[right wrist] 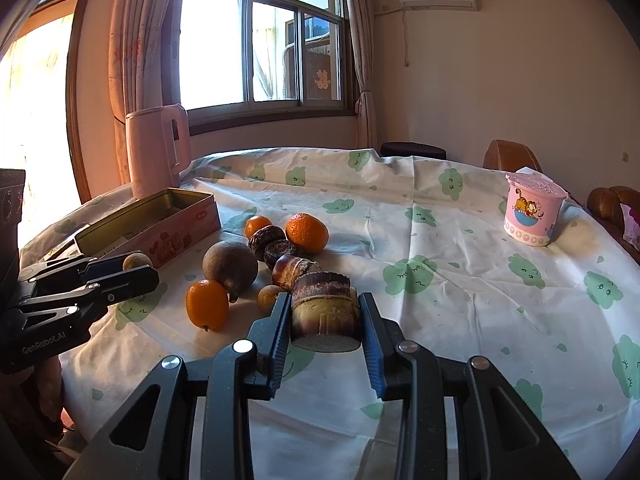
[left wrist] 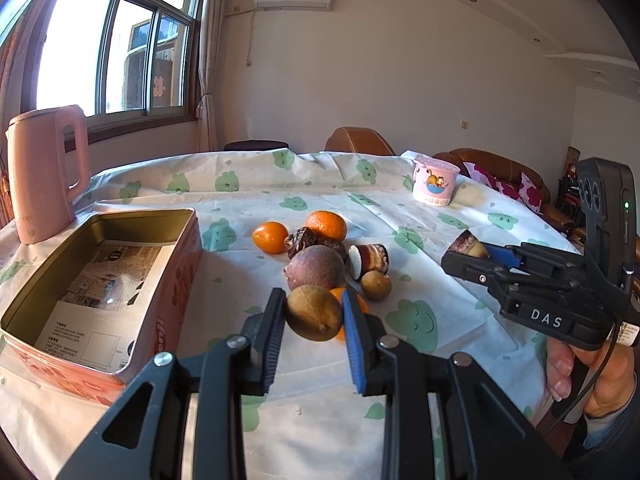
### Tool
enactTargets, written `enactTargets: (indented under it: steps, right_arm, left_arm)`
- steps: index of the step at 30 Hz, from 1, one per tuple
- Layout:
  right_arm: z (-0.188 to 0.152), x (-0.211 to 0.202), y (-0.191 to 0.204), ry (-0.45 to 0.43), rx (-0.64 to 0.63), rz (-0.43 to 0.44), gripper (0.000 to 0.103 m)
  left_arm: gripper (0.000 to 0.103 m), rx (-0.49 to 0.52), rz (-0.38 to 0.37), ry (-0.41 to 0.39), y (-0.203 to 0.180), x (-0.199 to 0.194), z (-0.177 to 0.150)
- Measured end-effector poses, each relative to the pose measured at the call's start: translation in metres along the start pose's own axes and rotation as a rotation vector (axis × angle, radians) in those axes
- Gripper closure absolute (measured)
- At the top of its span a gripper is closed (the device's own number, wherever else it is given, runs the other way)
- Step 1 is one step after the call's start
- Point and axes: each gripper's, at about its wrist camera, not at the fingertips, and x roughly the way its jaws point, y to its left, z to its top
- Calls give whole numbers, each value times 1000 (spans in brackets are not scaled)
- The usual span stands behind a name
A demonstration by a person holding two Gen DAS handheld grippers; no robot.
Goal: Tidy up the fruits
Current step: 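Lift the kiwi with the left tool while the right tool lifts the brown jar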
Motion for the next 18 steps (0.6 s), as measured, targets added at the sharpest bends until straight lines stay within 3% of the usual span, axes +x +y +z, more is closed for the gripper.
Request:
enactTargets:
  steps: [18]
  right_arm:
    - [-1, -10, 2, -63, -21, 0, 68]
  left_arm:
    - [73, 9, 17, -40, -2, -7, -2]
